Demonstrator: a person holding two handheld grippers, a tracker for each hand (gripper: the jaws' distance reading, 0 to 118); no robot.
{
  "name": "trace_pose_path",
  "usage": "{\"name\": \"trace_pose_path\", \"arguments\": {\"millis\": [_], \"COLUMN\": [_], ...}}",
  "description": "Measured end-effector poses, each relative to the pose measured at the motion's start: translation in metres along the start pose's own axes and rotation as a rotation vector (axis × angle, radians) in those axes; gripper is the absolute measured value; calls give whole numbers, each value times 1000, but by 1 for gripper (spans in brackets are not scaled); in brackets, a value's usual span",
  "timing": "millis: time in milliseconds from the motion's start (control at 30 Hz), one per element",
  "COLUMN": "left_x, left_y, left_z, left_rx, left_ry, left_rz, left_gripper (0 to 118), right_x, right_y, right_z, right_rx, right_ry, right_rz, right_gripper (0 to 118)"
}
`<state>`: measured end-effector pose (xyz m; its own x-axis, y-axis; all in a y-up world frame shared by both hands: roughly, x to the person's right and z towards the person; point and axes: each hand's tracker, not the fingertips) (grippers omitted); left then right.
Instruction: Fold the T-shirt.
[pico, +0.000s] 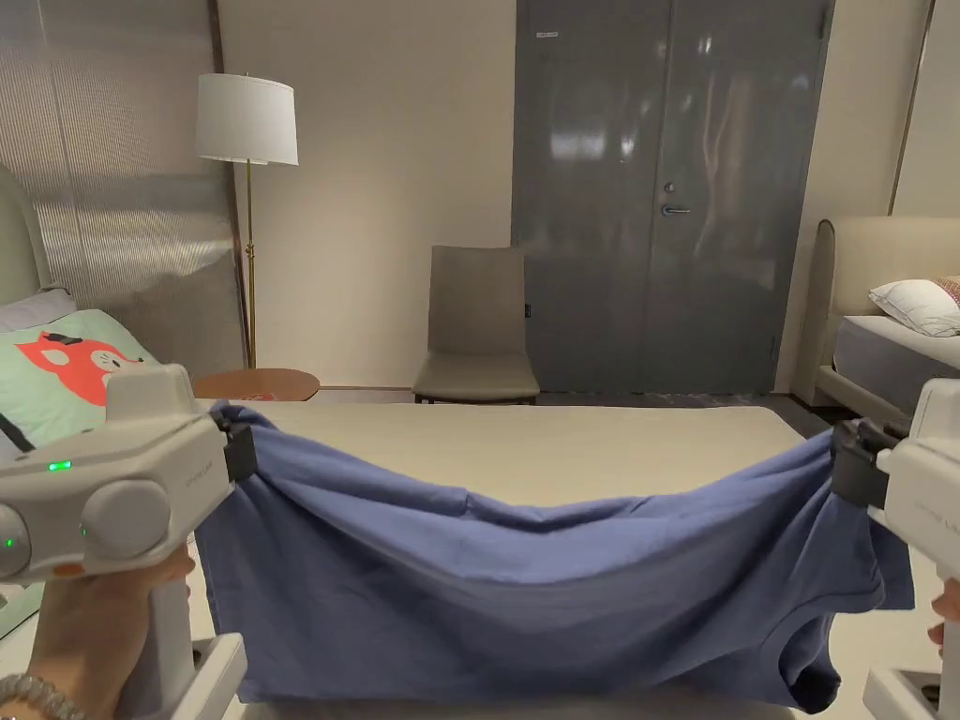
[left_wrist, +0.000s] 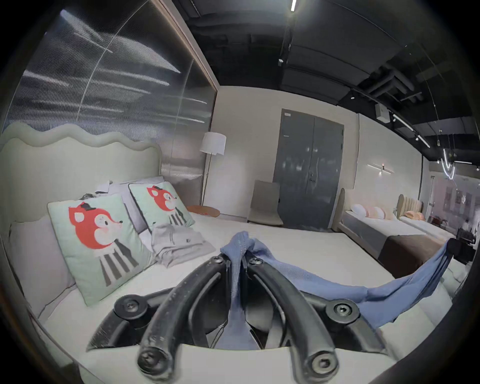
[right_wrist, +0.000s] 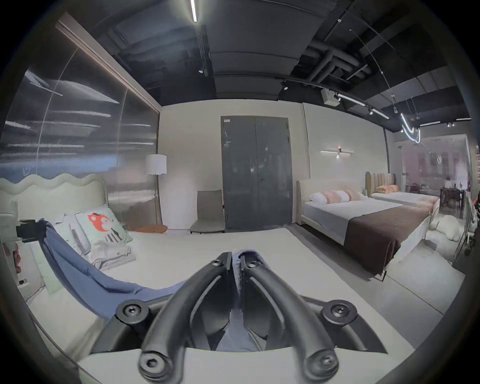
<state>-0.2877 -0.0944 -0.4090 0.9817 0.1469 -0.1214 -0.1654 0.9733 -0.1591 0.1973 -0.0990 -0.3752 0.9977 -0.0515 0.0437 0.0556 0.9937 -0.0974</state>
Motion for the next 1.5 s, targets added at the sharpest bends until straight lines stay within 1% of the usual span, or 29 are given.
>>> {"name": "trace_pose_path", "arguments": {"millis": [200, 233, 267, 367, 500, 567, 633, 733, 833, 933, 1033, 1133, 1167, 1200, 1233, 1267, 1300, 1333, 1367, 1400, 1433, 1500], "left_x": [-32, -37, -41, -53, -65, -70, -77, -83, -91, -99, -104, -104, -103, -103, -103, -102, -101, -100, -97, -95, -93, -86], "left_y": [-79, -93, -106, -148, -195, -214, -233, -253, -269, -279, -284, -286, -285, -283, -279, -273, -267, -260, -249, -239, -228, -210], "left_z": [68, 78, 87, 116, 144, 153, 159, 161, 159, 157, 158, 161, 162, 165, 168, 172, 176, 182, 191, 198, 202, 209], "left_rx": [-101, -121, -145, -213, -316, -373, -418, -503, -570, -596, -618, -622, -617, -607, -582, -543, -513, -464, -384, -321, -282, -189], "left_ry": [-16, -12, -8, -9, 1, 2, 9, 28, 51, 68, 72, 61, 56, 53, 50, 45, 41, 34, 13, 57, 32, 46], "left_rz": [26, 27, 28, 34, 24, 19, 7, -8, -13, -25, -13, -15, -17, -18, -20, -20, -16, -15, 0, -28, -8, 3], "left_gripper": [2, 2, 2, 2, 2, 2, 2, 2, 2, 2, 2, 2, 6, 19, 43, 80, 105, 112, 108, 110, 110, 108], "right_x": [10, 11, 12, 15, 20, 21, 24, 30, 34, 40, 45, 47, 47, 47, 47, 46, 46, 45, 43, 40, 36, 29], "right_y": [-70, -83, -95, -136, -180, -199, -215, -237, -255, -265, -273, -276, -275, -273, -270, -265, -259, -252, -242, -233, -224, -206], "right_z": [71, 81, 90, 120, 150, 161, 170, 173, 174, 173, 174, 174, 175, 176, 178, 180, 182, 186, 191, 192, 194, 200], "right_rx": [-92, -118, -159, -246, -369, -415, -470, -551, -587, -638, -656, -668, -666, -657, -644, -615, -577, -526, -460, -409, -360, -244], "right_ry": [15, 20, 34, 35, 48, 41, 26, 9, -8, -30, -40, -33, -32, -31, -34, -35, -33, -36, -35, -43, -63, -90], "right_rz": [-23, -37, -36, -4, -23, -2, 13, 7, 25, 24, 38, 29, 28, 25, 24, 34, 44, 50, 58, 66, 78, 72], "right_gripper": [6, 6, 6, 6, 6, 6, 6, 6, 6, 6, 6, 7, 10, 19, 39, 77, 94, 99, 97, 98, 98, 97]}}
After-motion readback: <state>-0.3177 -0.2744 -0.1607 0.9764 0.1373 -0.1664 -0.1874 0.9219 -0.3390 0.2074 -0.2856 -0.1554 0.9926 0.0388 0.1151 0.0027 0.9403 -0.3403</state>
